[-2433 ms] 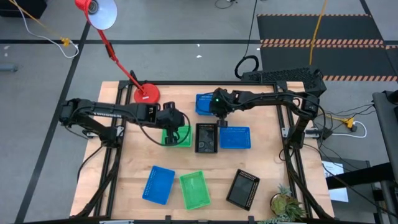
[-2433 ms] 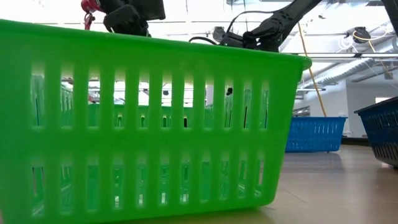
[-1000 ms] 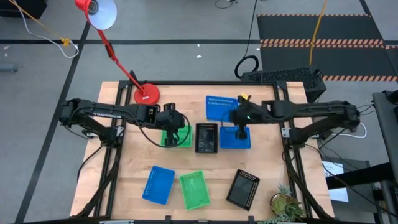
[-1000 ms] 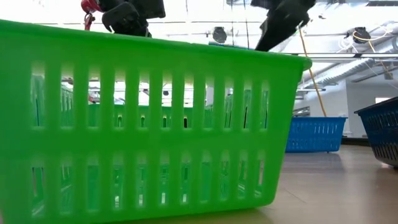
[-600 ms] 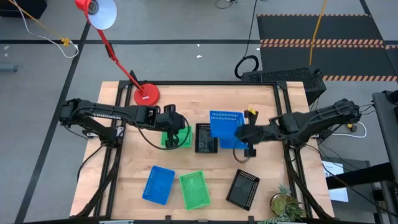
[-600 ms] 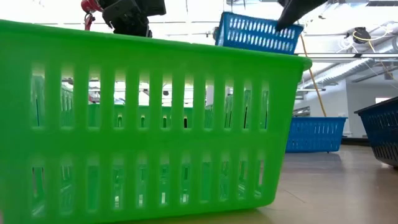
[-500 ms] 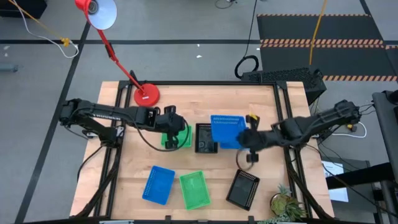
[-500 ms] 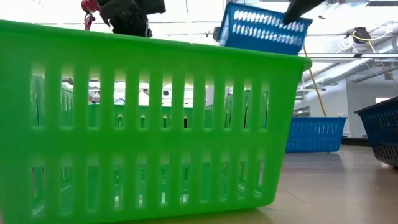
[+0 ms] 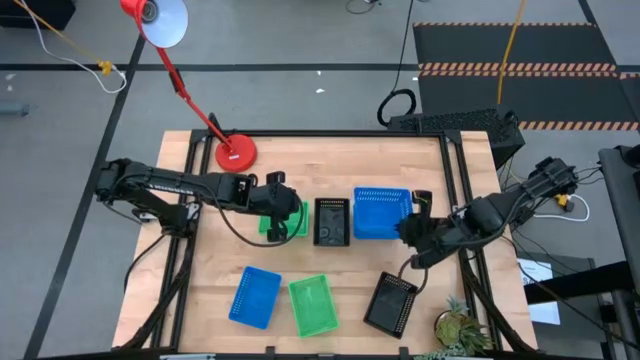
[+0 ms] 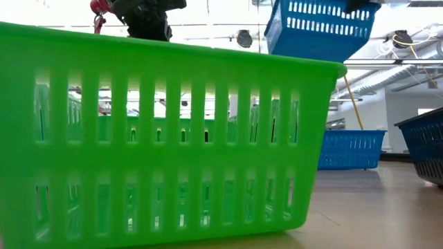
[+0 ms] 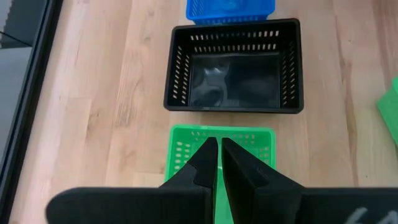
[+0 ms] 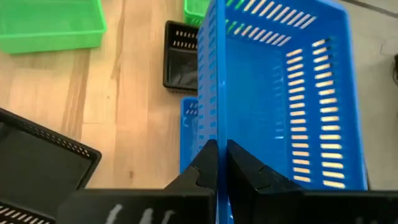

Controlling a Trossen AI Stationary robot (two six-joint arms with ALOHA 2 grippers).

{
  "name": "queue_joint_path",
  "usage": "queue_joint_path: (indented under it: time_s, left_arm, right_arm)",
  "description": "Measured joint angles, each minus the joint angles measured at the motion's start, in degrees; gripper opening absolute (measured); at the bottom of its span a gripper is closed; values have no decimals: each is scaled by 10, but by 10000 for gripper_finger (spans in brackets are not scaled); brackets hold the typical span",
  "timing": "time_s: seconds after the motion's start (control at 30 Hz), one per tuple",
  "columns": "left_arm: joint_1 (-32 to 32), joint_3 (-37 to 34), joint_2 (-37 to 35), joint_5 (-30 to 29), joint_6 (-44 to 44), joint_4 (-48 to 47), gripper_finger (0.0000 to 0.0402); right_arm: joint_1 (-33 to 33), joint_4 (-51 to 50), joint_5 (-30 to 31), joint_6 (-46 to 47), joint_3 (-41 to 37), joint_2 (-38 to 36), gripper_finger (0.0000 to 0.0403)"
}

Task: Stack baskets by color
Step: Stack the top blue bin on the middle blue bin

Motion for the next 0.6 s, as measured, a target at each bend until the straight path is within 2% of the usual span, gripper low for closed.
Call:
queue_joint_path:
  time_s: [0.27,0.6]
  left_arm:
    - [0,0,0,0,-2,1,26]
    - [0,0,0,0,-8,2,26]
  right_arm:
    - [11,-4,15,19,-18,0,6]
    - [10,48,24,5,-96,0,6]
